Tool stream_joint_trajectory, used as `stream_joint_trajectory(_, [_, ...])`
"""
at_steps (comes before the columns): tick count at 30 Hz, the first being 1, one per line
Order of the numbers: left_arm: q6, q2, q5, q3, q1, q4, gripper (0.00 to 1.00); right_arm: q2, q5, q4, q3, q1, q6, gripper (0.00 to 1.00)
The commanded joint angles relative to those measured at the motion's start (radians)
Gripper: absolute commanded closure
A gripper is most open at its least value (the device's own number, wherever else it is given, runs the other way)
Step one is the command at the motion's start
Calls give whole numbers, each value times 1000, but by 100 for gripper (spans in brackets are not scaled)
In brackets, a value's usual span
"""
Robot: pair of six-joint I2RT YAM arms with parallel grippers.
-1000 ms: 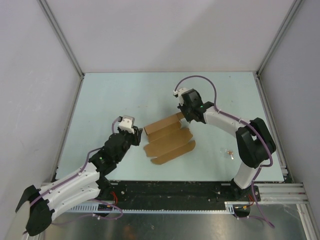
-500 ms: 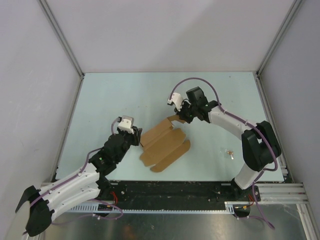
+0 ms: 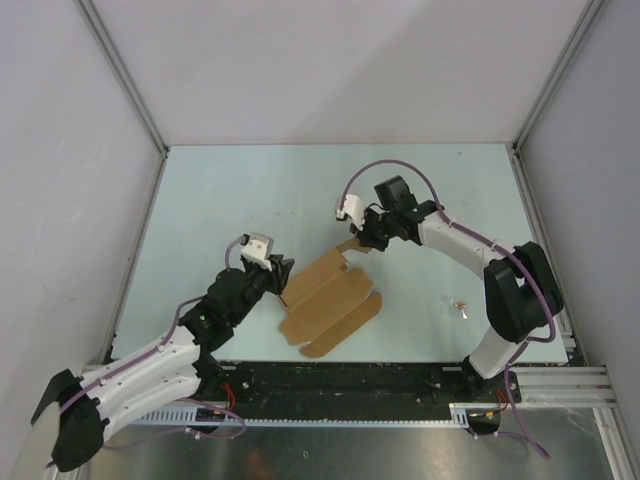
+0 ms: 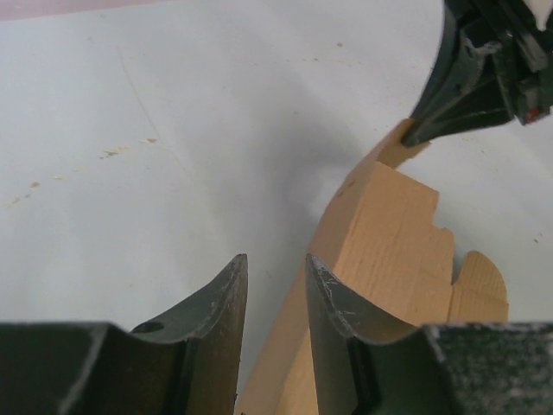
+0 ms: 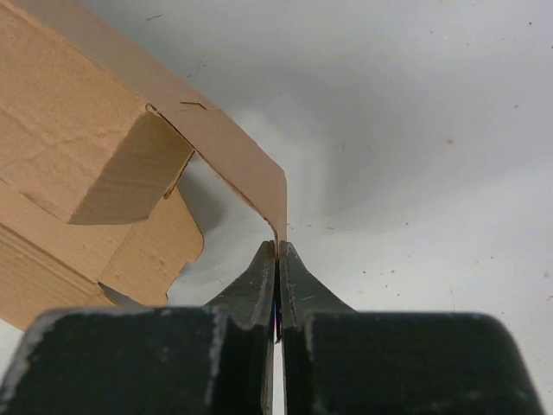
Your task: Fold the paper box
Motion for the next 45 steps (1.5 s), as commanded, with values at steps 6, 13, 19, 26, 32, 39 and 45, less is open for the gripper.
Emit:
stream_joint_trajectory(6, [35, 97, 154, 28, -4, 64, 69, 22, 12, 20, 33, 31, -18, 100])
stream_joint_trajectory(13, [50, 113, 207, 33, -4, 61, 74, 74, 39, 8, 102, 39, -13, 100])
stream_joint_trajectory(19, [53, 96, 227, 27, -12, 52, 76, 144, 55, -51, 191, 51, -19, 100])
stream_joint_trajectory(26, [48, 123, 225, 41, -18, 18, 80, 161, 54, -54, 203, 65, -7, 100])
stream_joint_trajectory(32, [44, 102, 234, 30, -27, 0, 82, 171, 65, -42, 203, 79, 8, 100])
stream_joint_trajectory(39, [31, 85, 216, 1, -42, -20, 83, 171, 79, -34, 205, 82, 40, 100])
stream_joint_trajectory(45, [4, 100, 208, -13, -42, -42, 85, 177, 83, -35, 206, 91, 68, 100])
